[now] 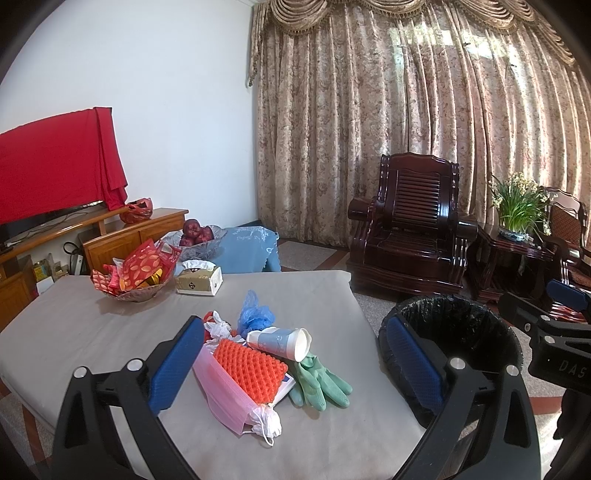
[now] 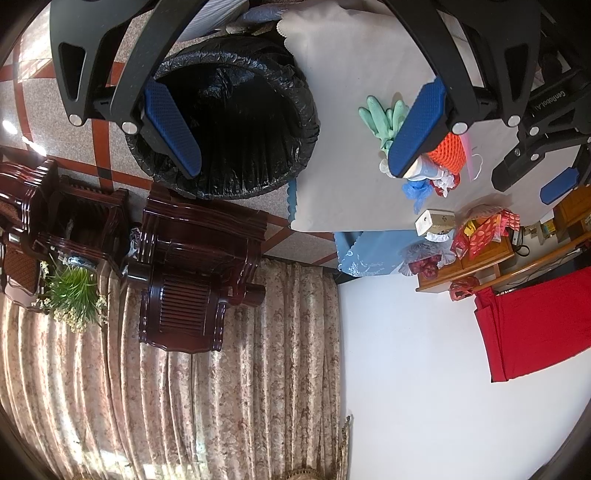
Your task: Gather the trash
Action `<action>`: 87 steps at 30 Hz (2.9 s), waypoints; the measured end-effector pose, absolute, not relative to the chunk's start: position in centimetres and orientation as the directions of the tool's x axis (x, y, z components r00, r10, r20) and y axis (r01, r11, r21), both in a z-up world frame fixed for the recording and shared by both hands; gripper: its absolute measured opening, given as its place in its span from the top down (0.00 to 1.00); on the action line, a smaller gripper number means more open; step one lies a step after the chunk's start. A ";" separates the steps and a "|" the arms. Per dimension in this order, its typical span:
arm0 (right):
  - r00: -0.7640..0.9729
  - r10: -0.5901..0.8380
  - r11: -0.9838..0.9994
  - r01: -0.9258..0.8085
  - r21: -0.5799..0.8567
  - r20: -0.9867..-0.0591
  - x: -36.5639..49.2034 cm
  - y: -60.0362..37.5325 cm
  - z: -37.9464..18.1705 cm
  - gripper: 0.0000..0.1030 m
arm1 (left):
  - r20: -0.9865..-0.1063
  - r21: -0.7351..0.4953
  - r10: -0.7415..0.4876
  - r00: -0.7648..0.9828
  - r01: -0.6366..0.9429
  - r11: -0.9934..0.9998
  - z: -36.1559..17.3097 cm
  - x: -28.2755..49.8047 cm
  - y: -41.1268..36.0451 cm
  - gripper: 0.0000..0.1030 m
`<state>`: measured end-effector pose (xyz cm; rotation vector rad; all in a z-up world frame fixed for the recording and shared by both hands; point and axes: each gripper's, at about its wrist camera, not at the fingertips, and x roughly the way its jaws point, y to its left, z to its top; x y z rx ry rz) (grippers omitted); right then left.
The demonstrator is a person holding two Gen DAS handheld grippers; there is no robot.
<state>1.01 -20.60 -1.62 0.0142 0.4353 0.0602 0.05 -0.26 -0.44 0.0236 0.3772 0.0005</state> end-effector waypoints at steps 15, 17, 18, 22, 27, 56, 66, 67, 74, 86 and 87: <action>0.900 0.075 0.997 -0.071 0.024 -0.430 1.6 -20.4 -2.1 0.05 | -0.375 0.005 0.011 0.927 -0.009 1.000 -1.7 0.9 0.7 0.06; 0.898 0.080 0.997 -0.078 0.024 -0.433 2.2 -19.9 -2.0 0.05 | -0.376 0.003 0.015 0.926 -0.015 1.000 -1.6 0.9 0.9 0.06; 0.897 0.084 0.996 -0.082 0.022 -0.433 2.4 -19.7 -2.0 0.05 | -0.378 0.002 0.017 0.926 -0.018 1.000 -1.7 0.9 1.0 0.06; 0.893 0.112 0.993 -0.114 0.021 -0.437 3.8 -18.5 -2.1 0.05 | -0.389 0.000 0.053 0.920 -0.057 0.998 -1.6 1.8 2.4 0.06; 0.875 0.166 0.984 -0.179 0.017 -0.455 6.2 -15.9 -2.9 0.05 | -0.398 0.040 0.170 0.901 -0.168 0.985 -2.3 3.6 5.6 0.06; 0.647 0.410 0.875 -0.478 0.077 -0.643 20.4 -3.1 -14.6 0.27 | -0.540 0.066 0.277 0.795 -0.288 0.955 -10.0 10.6 15.7 0.06; 0.609 0.476 0.837 -0.535 0.115 -0.635 19.7 -3.1 -14.2 0.47 | -0.566 0.043 0.244 0.787 -0.268 0.963 -10.6 11.1 15.0 0.06; 0.615 0.477 0.839 -0.532 0.116 -0.628 19.3 -3.4 -13.9 0.47 | -0.568 0.036 0.235 0.789 -0.261 0.965 -10.6 11.0 14.7 0.06; 0.663 0.451 0.866 -0.486 0.115 -0.598 16.6 -6.1 -12.5 0.47 | -0.609 0.010 0.167 0.776 -0.203 0.979 -11.7 10.9 12.6 0.06; 0.681 0.414 0.891 -0.439 0.115 -0.604 15.1 -8.8 -12.5 0.46 | -0.694 -0.082 0.027 0.720 -0.116 0.990 -14.9 11.7 10.8 0.67; 0.682 0.415 0.891 -0.439 0.116 -0.602 15.0 -8.7 -12.5 0.46 | -0.697 -0.097 0.010 0.717 -0.108 0.989 -14.9 11.6 10.9 0.73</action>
